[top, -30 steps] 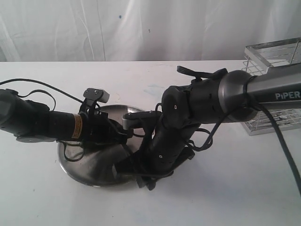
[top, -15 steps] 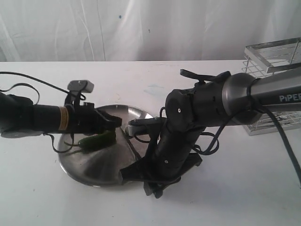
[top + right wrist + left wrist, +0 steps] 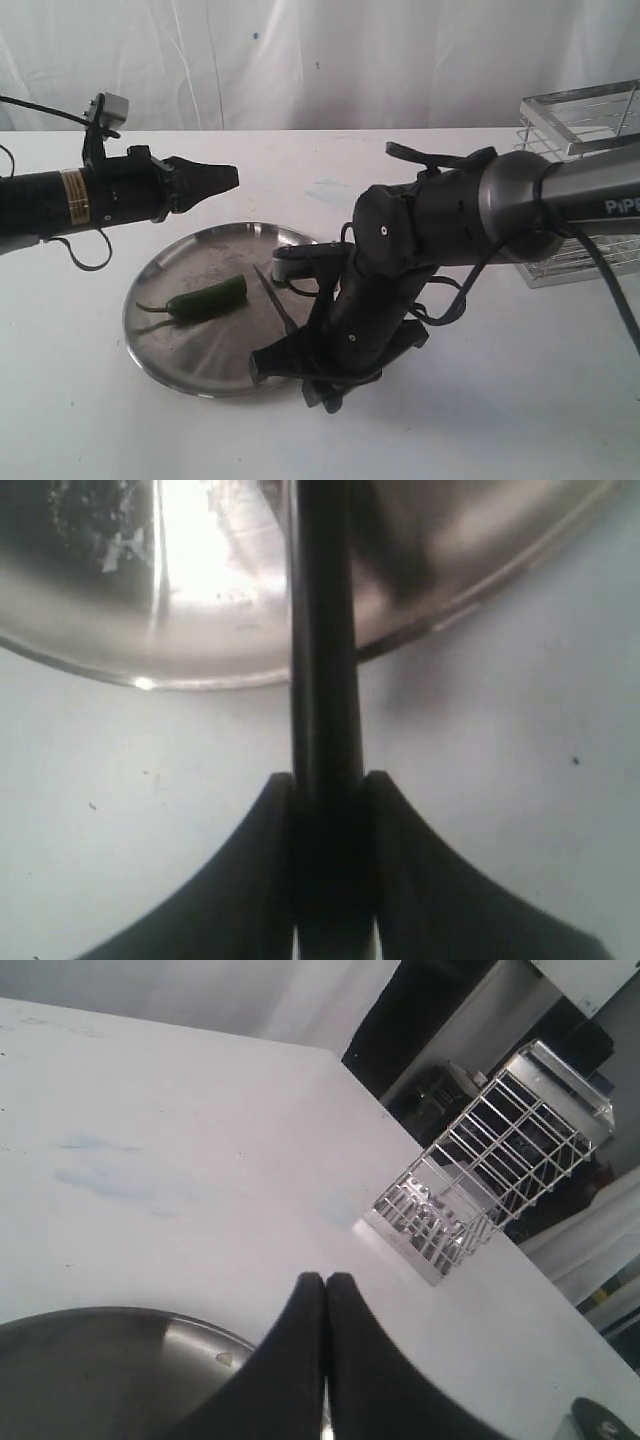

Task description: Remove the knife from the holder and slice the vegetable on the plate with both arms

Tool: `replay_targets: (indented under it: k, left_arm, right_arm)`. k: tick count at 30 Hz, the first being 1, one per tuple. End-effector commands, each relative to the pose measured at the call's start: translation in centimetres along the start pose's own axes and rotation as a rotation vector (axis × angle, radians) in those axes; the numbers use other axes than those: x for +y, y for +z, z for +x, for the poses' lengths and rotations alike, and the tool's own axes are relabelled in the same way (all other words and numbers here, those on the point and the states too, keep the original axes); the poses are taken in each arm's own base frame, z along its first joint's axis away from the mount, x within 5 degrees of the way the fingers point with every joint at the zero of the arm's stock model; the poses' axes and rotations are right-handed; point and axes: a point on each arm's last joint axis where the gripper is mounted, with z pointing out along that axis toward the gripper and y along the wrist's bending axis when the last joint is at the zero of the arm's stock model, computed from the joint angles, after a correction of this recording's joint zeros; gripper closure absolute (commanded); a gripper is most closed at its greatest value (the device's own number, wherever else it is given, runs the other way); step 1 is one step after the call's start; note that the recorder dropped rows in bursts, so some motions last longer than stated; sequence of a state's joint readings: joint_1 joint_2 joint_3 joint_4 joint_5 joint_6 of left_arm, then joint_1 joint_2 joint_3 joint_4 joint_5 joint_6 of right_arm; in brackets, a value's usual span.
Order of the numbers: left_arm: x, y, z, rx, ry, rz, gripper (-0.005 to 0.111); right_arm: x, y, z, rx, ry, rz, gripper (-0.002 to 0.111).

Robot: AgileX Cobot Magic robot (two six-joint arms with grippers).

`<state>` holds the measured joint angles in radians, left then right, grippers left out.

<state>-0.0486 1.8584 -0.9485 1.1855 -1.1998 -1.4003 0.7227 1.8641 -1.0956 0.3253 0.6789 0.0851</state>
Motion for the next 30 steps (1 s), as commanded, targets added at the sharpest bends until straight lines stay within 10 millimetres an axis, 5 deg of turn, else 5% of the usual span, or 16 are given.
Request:
replay_targets:
  k: [1,6,11,17,23,25,28,30]
  left_arm:
    - [-0.2,-1.2,-0.3,0.042,0.014,0.021,0.107]
    - [0.0,-3.0,-0.8,0.045,-0.002,-0.008,0.107]
    - [-1.2,-5.7,-1.4,0.016,0.025,-0.113,0.107]
    - [-2.3,-10.0,-1.4,-0.005,0.027,-0.587,0.107]
    - [-0.9,-16.9,0.2,0.001,-0.096,-1.303,0.107]
    - [-0.7,-16.2,0.3,0.016,-0.087,-1.244,0.107]
    - [-1.3,-12.4,-1.2,0.045,0.069,-0.88,0.107]
    - [-0.9,-11.5,-1.8,0.045,0.063,-0.888,0.107]
  right_arm:
    - [0.3,-2.4,0.0,-0.058,-0.014,-0.016,0.108]
    - [1.3,-4.5,0.8,-0.059,-0.048,-0.032,0.108]
    - [2.4,-4.1,2.0,-0.064,-0.089,-0.04,0.108]
    - [3.7,-3.4,2.9,-0.078,-0.131,-0.05,0.108]
    - [4.0,-4.2,2.6,-0.134,-0.137,-0.065,0.108]
    - [4.2,-4.7,2.2,-0.188,-0.136,-0.078,0.108]
    - [4.2,-4.8,2.4,-0.16,-0.139,-0.074,0.108]
    - [4.3,-5.2,2.5,-0.088,-0.146,-0.066,0.108]
